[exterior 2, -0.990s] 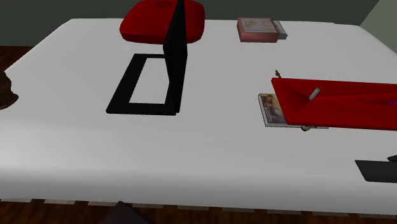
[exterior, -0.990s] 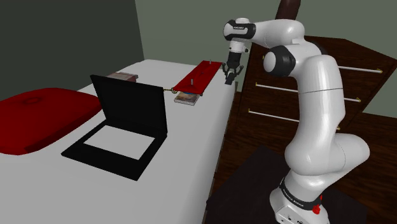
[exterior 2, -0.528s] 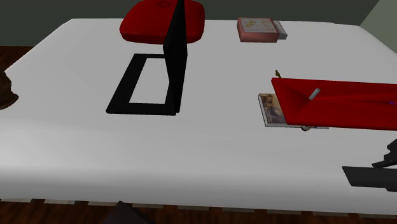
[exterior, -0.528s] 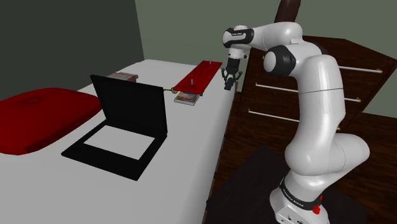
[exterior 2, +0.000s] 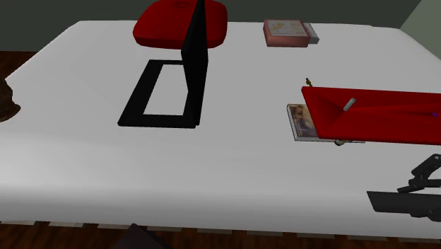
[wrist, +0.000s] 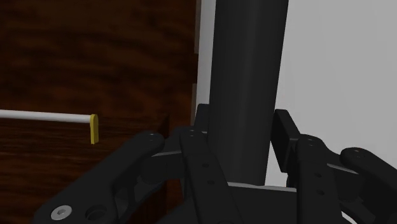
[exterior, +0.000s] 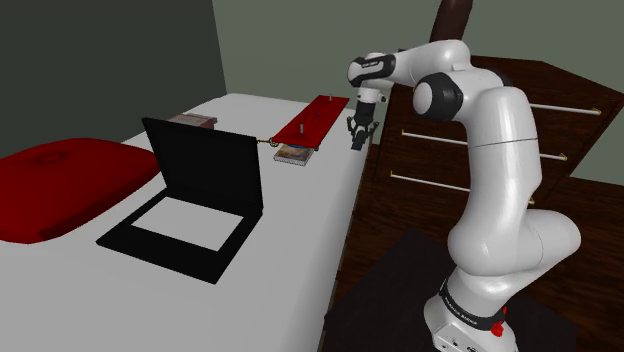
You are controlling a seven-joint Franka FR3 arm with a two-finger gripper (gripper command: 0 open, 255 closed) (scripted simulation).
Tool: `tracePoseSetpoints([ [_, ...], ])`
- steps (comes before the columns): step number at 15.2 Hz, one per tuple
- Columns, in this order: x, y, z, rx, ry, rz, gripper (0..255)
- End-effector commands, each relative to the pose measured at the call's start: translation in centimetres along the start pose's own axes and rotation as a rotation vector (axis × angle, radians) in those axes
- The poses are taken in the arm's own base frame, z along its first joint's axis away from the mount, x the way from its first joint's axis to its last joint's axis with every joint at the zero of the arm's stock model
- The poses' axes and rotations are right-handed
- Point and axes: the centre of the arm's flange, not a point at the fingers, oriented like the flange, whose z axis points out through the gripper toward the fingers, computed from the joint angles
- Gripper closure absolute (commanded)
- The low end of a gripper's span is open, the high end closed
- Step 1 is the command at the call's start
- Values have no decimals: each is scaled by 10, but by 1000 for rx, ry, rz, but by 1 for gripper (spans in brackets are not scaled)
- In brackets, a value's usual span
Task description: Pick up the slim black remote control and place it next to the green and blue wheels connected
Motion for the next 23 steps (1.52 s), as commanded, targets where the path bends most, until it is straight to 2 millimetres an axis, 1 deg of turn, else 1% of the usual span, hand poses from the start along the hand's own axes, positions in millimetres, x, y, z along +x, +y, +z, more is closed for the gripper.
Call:
tracePoseSetpoints([
  [1, 2, 0, 10, 0, 1, 0, 255],
  [7, 9, 1, 41, 0, 1, 0, 255],
  [8, 11, 2, 50, 0, 1, 0, 255],
  [16, 11, 2, 50, 0, 1, 0, 255],
  [17, 11, 2, 50, 0, 1, 0, 0],
  [22, 11, 2, 50, 0, 1, 0, 0],
  [23, 11, 2, 37, 0, 1, 0, 0],
])
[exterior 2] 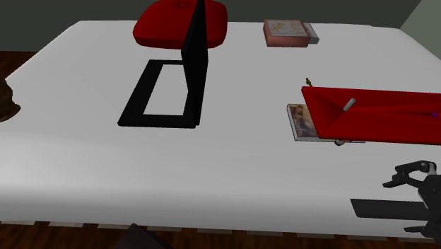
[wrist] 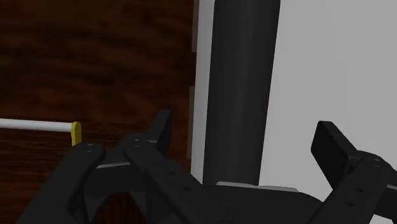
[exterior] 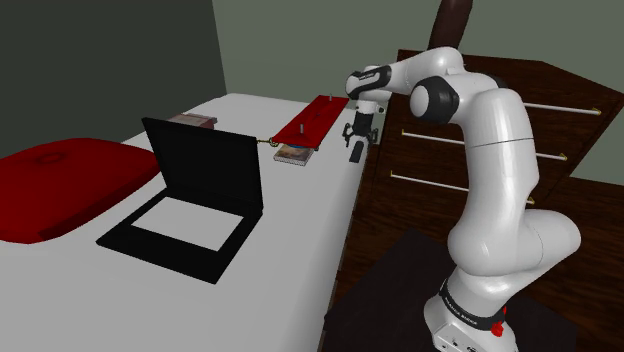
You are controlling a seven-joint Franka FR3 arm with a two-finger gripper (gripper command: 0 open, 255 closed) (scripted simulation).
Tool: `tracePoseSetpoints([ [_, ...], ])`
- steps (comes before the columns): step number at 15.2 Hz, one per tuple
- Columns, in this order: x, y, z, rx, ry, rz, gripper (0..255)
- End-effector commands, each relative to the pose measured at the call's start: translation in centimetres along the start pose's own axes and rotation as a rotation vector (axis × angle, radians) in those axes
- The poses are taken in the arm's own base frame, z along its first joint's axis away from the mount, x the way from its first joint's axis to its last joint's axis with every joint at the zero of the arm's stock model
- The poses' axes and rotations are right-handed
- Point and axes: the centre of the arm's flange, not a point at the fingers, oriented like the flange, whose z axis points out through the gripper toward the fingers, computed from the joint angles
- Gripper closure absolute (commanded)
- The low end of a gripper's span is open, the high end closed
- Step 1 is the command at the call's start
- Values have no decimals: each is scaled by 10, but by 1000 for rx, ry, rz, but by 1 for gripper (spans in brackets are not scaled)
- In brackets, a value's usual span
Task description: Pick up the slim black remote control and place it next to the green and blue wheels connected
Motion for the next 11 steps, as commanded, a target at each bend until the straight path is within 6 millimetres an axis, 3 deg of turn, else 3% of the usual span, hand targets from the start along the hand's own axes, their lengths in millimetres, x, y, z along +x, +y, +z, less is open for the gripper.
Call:
tracePoseSetpoints([
  [1, 0, 1, -21, 0, 0, 0, 0],
  [3, 0, 1, -45, 0, 0, 0, 0],
  [11, 0, 1, -45, 0, 0, 0, 0],
])
